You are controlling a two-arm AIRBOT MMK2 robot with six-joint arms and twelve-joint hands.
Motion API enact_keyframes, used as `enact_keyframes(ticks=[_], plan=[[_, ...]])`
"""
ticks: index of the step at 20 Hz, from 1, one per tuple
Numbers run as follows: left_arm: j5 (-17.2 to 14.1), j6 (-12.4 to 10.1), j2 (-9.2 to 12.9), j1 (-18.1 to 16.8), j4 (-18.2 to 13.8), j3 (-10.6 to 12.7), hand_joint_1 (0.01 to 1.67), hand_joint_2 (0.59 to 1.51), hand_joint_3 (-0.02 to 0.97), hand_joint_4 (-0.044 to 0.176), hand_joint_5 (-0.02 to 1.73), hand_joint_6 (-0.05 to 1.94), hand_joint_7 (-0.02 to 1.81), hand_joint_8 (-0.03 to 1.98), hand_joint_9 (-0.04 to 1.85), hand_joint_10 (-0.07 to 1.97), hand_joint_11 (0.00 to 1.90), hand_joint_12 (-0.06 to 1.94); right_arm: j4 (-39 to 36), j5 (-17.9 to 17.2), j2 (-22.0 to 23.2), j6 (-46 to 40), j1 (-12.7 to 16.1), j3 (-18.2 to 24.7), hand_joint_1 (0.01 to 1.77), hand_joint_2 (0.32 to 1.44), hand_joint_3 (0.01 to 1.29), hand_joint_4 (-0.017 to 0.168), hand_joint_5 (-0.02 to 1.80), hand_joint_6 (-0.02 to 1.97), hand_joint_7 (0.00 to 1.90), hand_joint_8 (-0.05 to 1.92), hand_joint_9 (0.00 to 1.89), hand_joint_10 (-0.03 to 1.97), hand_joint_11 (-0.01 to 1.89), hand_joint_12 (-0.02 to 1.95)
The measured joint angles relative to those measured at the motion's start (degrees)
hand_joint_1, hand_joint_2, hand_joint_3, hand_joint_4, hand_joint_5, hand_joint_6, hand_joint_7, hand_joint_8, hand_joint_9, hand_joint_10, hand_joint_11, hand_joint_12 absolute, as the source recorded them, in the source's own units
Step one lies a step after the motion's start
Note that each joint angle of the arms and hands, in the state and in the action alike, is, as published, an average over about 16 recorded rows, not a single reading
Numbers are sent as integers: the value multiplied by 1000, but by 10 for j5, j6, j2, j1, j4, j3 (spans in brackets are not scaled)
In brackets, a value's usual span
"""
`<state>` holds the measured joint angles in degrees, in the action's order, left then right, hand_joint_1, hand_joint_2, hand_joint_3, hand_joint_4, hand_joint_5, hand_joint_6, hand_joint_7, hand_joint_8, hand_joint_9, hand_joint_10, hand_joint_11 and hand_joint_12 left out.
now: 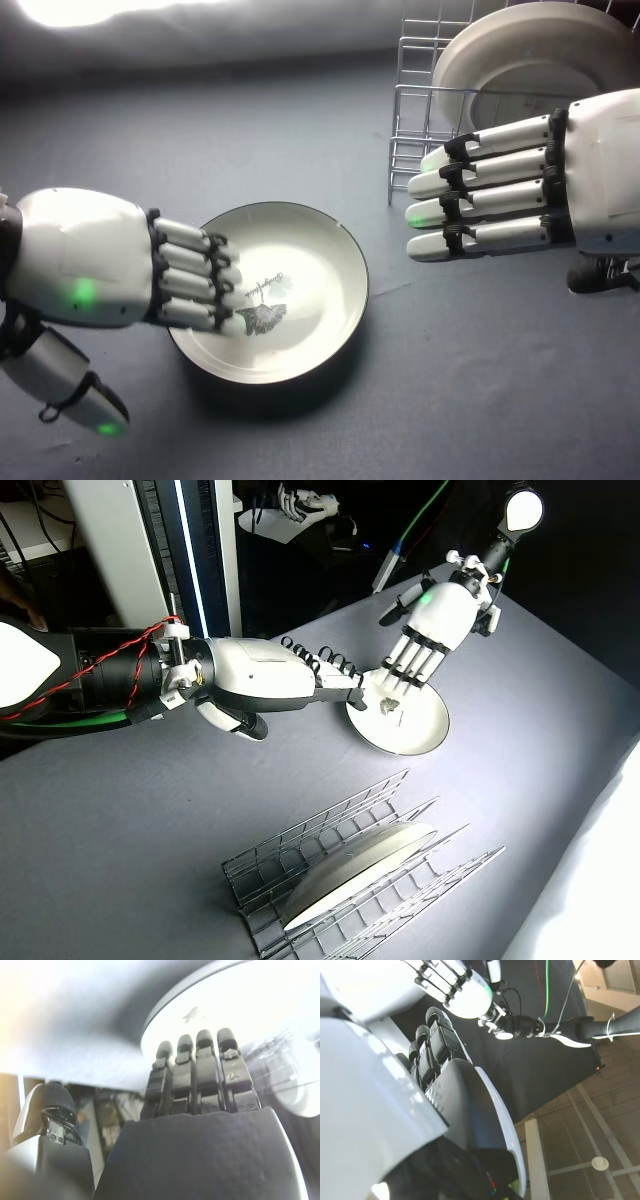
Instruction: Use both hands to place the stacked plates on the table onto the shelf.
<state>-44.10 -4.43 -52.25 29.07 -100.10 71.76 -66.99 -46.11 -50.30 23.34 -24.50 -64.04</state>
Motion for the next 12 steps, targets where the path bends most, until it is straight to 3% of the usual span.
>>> enact_keyframes(ticks=[12], plan=[[23, -8, 5, -11, -69, 9, 12, 1117, -3, -1, 96, -8, 102, 0, 78, 7, 23, 115, 0, -5, 0, 5, -4, 0, 1096, 1008, 15, 4, 63, 31, 33, 18, 20, 15, 13, 374]])
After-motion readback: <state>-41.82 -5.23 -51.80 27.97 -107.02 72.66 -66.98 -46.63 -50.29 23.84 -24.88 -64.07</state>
